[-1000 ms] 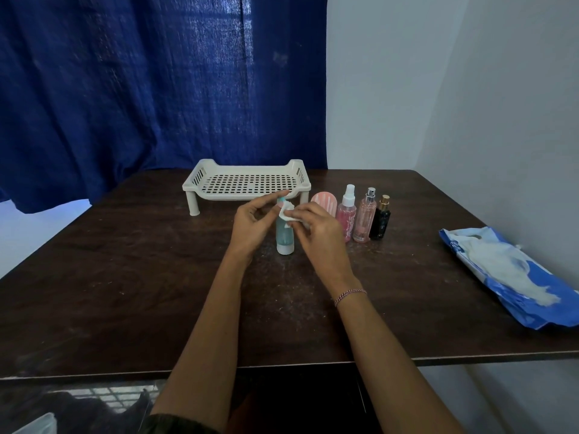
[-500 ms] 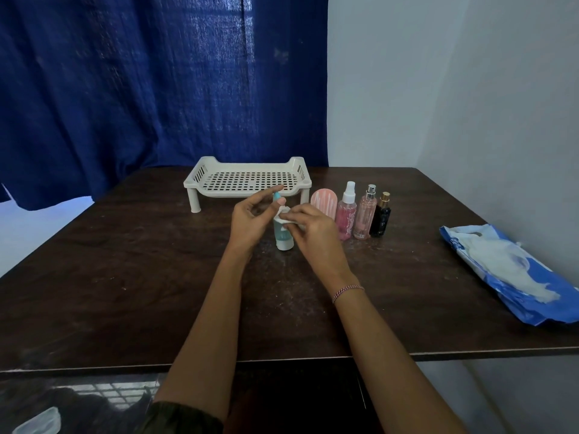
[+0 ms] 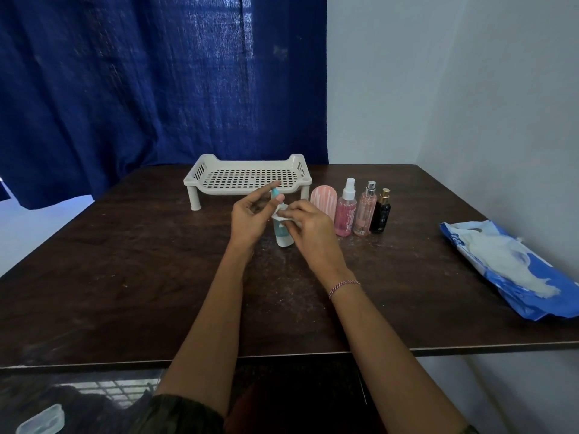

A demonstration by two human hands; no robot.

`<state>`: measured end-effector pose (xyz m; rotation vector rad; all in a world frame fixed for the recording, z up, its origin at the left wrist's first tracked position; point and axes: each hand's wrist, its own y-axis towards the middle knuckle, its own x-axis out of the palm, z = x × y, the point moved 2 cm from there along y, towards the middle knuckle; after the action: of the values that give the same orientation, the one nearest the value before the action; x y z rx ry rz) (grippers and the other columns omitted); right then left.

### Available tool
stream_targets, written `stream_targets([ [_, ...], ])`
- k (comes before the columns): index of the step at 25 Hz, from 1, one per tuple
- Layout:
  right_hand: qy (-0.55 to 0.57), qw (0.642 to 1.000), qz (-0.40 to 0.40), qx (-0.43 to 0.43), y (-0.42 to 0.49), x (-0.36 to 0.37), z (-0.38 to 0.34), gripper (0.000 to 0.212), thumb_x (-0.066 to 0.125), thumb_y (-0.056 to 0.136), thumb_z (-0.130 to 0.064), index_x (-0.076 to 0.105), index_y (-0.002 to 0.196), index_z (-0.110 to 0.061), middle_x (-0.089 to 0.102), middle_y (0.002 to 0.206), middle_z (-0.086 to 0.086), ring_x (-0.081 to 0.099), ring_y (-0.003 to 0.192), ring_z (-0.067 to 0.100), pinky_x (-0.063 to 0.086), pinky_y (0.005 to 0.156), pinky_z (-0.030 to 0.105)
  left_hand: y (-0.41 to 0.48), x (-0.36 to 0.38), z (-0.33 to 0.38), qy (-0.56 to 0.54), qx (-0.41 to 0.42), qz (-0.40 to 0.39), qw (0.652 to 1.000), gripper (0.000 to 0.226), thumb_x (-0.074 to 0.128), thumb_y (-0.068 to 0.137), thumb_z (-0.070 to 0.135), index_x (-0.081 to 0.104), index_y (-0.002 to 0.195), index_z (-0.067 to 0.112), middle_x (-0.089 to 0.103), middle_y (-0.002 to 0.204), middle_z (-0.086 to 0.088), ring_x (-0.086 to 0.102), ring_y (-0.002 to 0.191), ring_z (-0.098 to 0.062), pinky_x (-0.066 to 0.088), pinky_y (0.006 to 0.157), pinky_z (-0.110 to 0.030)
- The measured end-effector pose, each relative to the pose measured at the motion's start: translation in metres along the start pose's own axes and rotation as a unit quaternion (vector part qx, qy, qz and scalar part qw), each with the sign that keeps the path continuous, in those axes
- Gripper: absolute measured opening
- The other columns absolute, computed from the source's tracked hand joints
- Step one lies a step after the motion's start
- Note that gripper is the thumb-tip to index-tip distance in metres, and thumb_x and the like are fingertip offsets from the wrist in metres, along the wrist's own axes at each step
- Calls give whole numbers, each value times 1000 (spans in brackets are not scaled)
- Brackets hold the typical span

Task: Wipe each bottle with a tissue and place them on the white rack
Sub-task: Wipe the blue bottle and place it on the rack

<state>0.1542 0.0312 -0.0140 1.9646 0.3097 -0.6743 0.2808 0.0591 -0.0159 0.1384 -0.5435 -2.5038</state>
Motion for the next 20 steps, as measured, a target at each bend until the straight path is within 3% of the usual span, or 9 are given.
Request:
stream_targets([
  [6, -19, 997, -69, 41, 0, 3, 5, 24, 69, 80, -7, 70, 104, -9, 63, 93, 4, 61, 81, 15, 53, 79, 27, 0, -2, -2, -12, -17, 33, 999, 36, 67, 86, 16, 64, 122, 15, 66, 91, 7, 62, 81, 9, 50, 77, -11],
  [12, -38, 999, -28, 24, -2, 3, -4, 21, 69, 79, -5, 70, 100, -8, 62, 95, 5, 60, 82, 13, 46, 75, 16, -1, -1, -1, -15, -25, 17, 999, 37, 67, 86, 19, 63, 123, 18, 67, 99, 6, 64, 89, 2, 53, 81, -17],
  [20, -45, 995, -71, 63, -2, 3, -1, 22, 71, 78, -12, 72, 100, -13, 64, 93, 1, 59, 82, 13, 50, 76, 25, 1, -3, -4, -32, -27, 41, 998, 34, 66, 87, 17, 64, 121, 16, 67, 91, 4, 63, 82, 5, 50, 76, -11],
])
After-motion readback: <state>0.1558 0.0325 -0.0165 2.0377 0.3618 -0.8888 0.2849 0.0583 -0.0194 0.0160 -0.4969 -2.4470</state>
